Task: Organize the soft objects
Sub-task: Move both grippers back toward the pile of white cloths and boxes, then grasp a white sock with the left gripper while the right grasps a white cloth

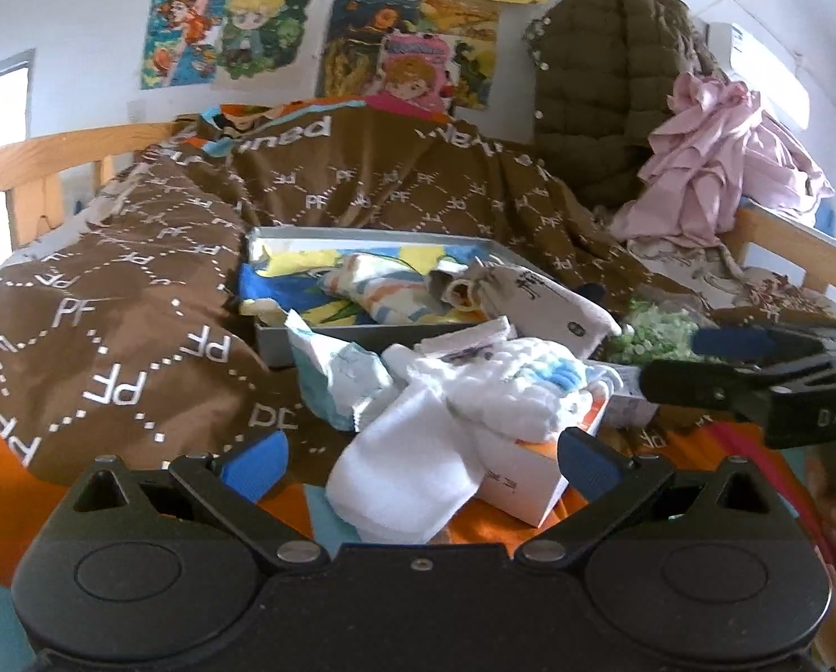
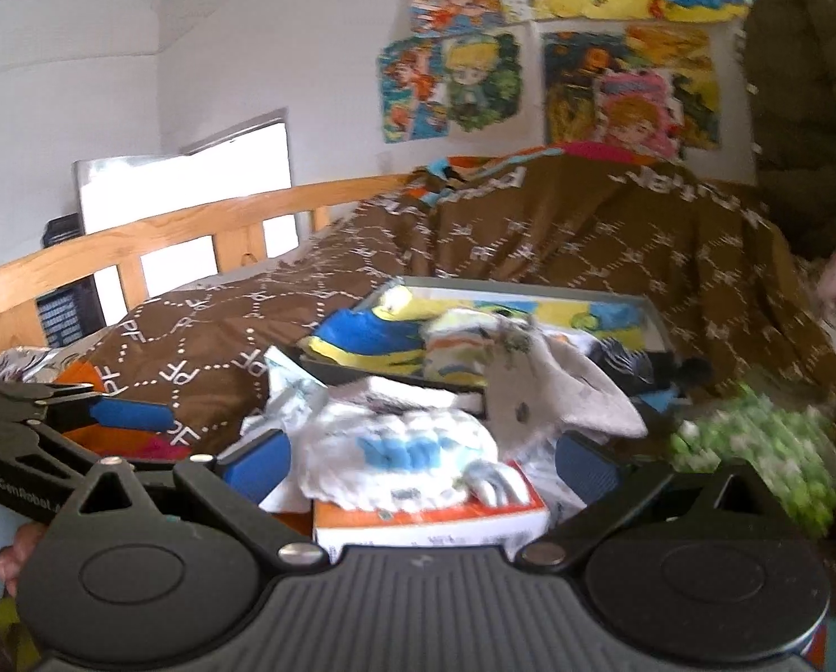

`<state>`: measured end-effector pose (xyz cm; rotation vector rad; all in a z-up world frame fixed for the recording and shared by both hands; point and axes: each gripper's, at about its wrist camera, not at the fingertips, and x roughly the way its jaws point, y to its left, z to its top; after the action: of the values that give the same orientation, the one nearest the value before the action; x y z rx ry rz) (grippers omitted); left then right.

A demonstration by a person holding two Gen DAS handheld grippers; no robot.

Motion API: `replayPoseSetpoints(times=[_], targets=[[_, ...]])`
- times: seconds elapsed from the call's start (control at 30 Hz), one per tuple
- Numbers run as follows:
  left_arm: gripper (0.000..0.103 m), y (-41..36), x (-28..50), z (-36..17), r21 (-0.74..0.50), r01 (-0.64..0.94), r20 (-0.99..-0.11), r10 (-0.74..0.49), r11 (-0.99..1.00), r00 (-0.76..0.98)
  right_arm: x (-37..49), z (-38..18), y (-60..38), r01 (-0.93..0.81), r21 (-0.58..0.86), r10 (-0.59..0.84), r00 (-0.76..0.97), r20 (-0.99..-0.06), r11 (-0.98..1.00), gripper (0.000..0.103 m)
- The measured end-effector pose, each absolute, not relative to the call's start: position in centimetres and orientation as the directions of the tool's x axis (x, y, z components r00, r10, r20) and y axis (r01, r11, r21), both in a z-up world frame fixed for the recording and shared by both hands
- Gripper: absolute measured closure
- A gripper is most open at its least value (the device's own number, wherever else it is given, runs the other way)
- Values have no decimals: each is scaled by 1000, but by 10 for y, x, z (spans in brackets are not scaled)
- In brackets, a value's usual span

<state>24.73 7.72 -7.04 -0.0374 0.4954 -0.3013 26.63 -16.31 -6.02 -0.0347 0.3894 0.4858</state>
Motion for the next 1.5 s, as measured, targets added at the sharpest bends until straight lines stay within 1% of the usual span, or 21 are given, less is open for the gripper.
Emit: replayPoseSetpoints(times=[0.2,0.37,0.5,0.57,0.7,0.8,0.87,1.03,1.2,1.27,1.3,1.37,1.43,1.47,1.5], targets=[[1,79,259,-77,-131,292,-492,-318,947,811,289,-64,-148,-531,40,504,776,-379,847,0],[6,81,267,-84,-141,297,-516,-326,944,792,305,-67,-145,-543,74,522,750,-406,837,1],[9,82,272,-88,-156,296,-522,-333,942,786,314,-73,-143,-544,80,520,734,-437,835,4],[15,82,274,-90,-168,298,-524,-341,940,780,317,-78,-141,-543,82,517,727,-452,835,5],[24,80,278,-92,-179,305,-529,-352,936,772,322,-82,-136,-548,69,513,722,-465,834,8],[37,81,281,-95,-193,300,-535,-356,934,766,323,-83,-134,-549,67,511,719,-471,833,10],[48,82,282,-96,-206,291,-541,-357,934,762,324,-84,-134,-549,68,510,715,-478,833,11],[60,86,285,-101,-242,274,-555,-364,931,748,323,-84,-132,-548,55,501,714,-488,834,18],[68,84,285,-103,-241,278,-569,-367,930,735,321,-85,-128,-555,27,491,713,-501,832,23],[75,83,285,-104,-239,283,-574,-370,929,731,321,-84,-127,-556,27,492,710,-503,831,27],[77,82,285,-105,-238,282,-577,-369,929,729,321,-84,-128,-557,30,493,709,-505,830,30],[84,82,286,-106,-240,277,-584,-366,930,724,322,-84,-128,-559,29,493,706,-509,829,36],[88,82,287,-107,-245,271,-592,-365,931,719,321,-83,-127,-562,28,494,701,-515,827,46],[88,82,287,-107,-245,269,-594,-364,931,718,320,-83,-126,-565,27,495,698,-517,825,48],[88,82,287,-107,-244,267,-596,-362,932,717,319,-83,-126,-569,24,497,696,-518,822,53]])
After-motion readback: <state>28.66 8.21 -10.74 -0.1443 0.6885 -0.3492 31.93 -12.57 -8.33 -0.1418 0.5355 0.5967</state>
